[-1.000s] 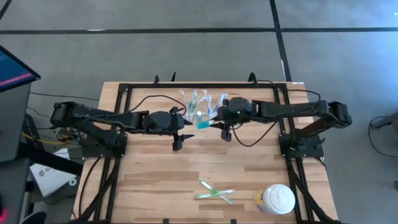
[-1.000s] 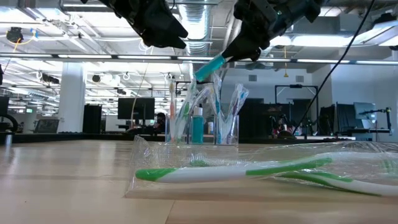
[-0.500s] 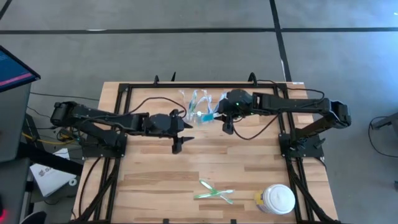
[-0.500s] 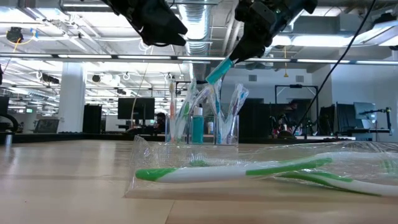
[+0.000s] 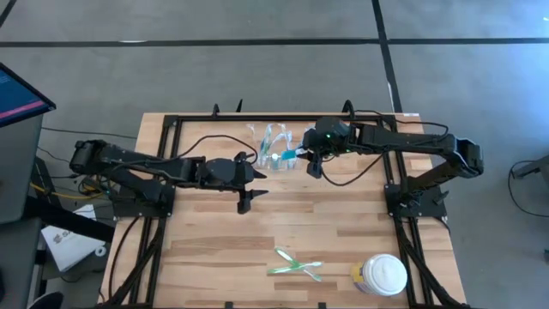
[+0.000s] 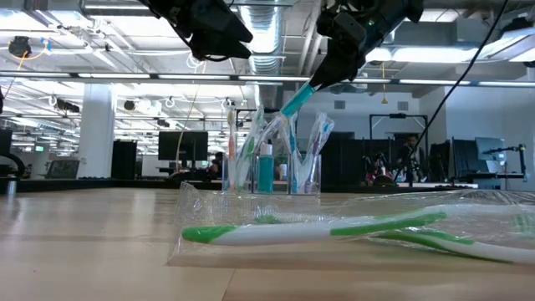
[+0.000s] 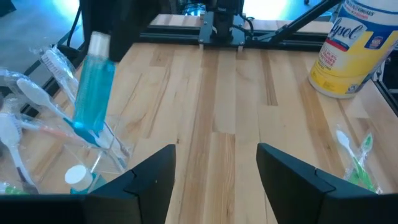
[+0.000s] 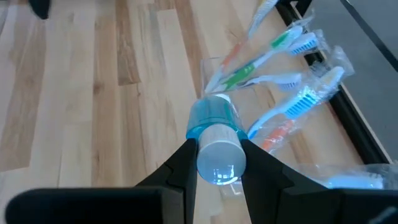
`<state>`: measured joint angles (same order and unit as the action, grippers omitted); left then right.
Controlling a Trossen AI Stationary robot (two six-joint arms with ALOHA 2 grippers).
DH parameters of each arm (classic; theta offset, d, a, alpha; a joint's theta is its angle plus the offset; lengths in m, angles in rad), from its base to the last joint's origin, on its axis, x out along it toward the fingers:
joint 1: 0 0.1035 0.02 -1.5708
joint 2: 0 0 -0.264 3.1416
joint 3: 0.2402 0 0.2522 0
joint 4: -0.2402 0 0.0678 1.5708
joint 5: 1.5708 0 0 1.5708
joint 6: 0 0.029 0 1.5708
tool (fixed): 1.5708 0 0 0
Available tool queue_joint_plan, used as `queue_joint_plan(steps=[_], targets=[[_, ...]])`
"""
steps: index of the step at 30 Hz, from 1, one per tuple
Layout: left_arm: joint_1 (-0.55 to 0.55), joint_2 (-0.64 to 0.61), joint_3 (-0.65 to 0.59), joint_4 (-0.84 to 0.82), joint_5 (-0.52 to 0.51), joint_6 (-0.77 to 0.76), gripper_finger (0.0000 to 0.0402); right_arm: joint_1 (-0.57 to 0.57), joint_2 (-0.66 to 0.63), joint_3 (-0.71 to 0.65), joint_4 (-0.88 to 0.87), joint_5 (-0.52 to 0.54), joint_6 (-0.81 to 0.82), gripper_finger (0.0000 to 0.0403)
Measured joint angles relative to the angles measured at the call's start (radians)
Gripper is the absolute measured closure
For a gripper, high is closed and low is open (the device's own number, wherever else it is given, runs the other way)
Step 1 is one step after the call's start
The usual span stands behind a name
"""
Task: Pick & Place toothbrushing station
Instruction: Put the blue mouthwash into the transparent organizer
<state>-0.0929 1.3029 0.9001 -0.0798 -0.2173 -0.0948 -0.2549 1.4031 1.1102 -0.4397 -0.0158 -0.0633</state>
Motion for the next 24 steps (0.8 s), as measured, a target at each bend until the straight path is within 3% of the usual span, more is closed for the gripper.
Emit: queue_joint_plan(steps=[7, 24], targets=[[0.0, 0.042, -0.003, 0.018, 0.003, 0.005, 0.0184, -0.017, 0.093, 0.039, -0.057, 0.011, -0.023, 0.0317], [-0.006, 0.062, -0.038, 0.033, 0.0, 0.007, 0.0184, -0.023, 0.417, 0.496, -0.447, 0.019, -0.147, 0.0317]])
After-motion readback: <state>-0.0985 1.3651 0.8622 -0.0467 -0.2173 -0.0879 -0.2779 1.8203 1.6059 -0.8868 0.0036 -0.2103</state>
